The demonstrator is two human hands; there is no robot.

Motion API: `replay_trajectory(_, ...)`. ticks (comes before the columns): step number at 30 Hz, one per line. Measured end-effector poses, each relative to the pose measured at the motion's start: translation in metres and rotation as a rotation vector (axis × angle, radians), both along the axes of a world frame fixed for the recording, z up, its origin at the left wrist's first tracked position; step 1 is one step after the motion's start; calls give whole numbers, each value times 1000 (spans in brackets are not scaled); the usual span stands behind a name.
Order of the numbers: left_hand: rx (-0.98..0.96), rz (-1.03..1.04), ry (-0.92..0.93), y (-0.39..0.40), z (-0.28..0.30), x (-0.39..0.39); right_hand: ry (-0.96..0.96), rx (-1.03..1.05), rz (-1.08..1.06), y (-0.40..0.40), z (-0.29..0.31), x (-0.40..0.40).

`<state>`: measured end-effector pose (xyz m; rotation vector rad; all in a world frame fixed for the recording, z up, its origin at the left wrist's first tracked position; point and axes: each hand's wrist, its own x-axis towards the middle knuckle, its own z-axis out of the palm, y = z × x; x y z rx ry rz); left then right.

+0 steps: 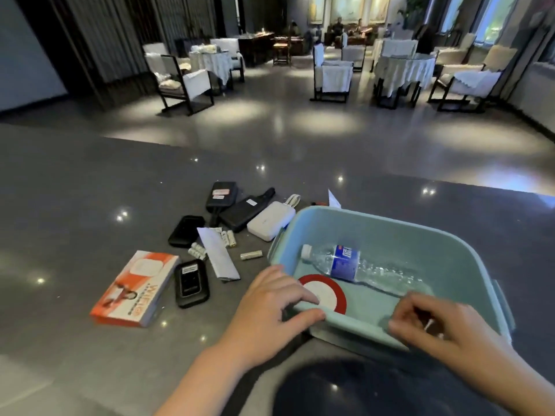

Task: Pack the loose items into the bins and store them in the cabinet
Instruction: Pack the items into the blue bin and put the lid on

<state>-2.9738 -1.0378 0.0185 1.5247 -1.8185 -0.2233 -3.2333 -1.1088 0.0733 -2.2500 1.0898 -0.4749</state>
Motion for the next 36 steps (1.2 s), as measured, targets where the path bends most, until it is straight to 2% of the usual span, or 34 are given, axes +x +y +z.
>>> replay_trajectory(4,-41,146,172,24,-7,24,-215,-98,-88,17,-17,62)
replay_trajectory(7,10,325,328,44,-22,60,-415,-57,-79,42,-31,117)
replay_trajectory(9,25,506,344,54,-32,93,-404,-246,12,54,-38,148)
replay_trajectory(11,31,664,293,62,-37,130,-362,-334,93,60,-48,178)
replay_trajectory(13,101,782,185,68,-40,164,-285,-289,141,65,-58,213)
replay_trajectory(15,276,845,85,71,-42,193,-160,-193,138,70,-69,253)
replay_trajectory(18,499,851,13,72,-52,220,-4,-37,65,68,-82,314)
replay_trajectory(23,507,814,-65,73,-61,242,159,-124,-88,62,-104,363)
replay_trajectory(26,530,802,-65,72,-57,253,146,-156,-148,62,-110,365)
replay_trajectory(29,519,779,-8,72,-49,261,146,-102,-137,63,-106,362)
replay_trajectory(31,479,765,-1,71,-38,261,102,-73,-143,65,-93,356)
replay_trajectory(36,318,713,30,50,6,238,-92,-183,-175,67,-37,316)
